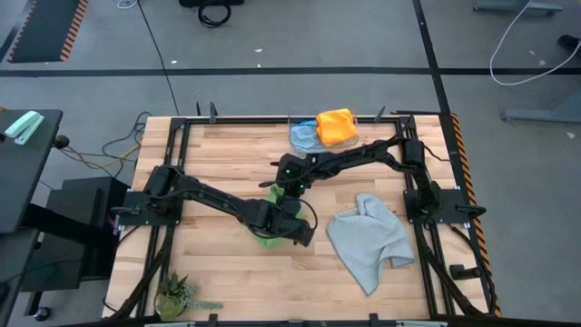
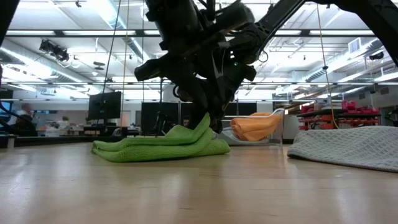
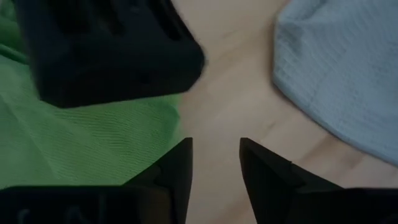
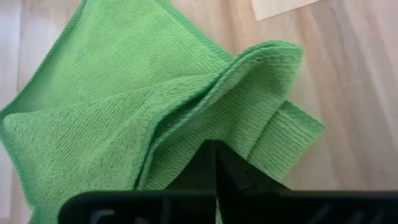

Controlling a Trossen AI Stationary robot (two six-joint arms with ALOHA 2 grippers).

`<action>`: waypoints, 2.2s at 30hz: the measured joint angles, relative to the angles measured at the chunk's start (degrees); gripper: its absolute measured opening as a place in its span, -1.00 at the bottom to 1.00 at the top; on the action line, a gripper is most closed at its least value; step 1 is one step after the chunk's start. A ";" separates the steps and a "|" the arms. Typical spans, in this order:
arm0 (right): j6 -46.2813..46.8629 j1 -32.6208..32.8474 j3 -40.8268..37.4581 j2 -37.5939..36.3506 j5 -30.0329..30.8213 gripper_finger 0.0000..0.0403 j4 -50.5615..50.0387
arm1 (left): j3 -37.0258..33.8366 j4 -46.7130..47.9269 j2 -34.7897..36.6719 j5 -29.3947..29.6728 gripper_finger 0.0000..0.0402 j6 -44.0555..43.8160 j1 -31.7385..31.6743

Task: Fold microfiber towels
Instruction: Fold the green microfiber cloth

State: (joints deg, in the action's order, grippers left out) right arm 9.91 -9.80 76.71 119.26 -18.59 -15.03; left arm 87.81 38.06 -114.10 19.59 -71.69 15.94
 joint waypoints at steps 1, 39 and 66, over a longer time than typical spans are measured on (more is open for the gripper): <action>-0.02 -0.14 0.00 0.00 -0.13 -1.00 0.00 | 0.00 0.63 0.00 -0.42 -0.28 -0.06 -0.35; -0.67 -0.95 -0.09 0.11 -0.24 -1.00 1.75 | 0.00 0.50 -4.52 -9.20 -0.33 -4.26 -5.44; -0.21 -0.95 -0.11 0.11 -0.39 -1.00 1.81 | 0.00 1.12 -4.66 -10.38 -0.96 -2.69 -5.68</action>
State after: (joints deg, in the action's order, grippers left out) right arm 9.70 -10.74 76.60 119.37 -18.98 -13.21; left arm 87.81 39.19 -118.76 9.21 -74.37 10.27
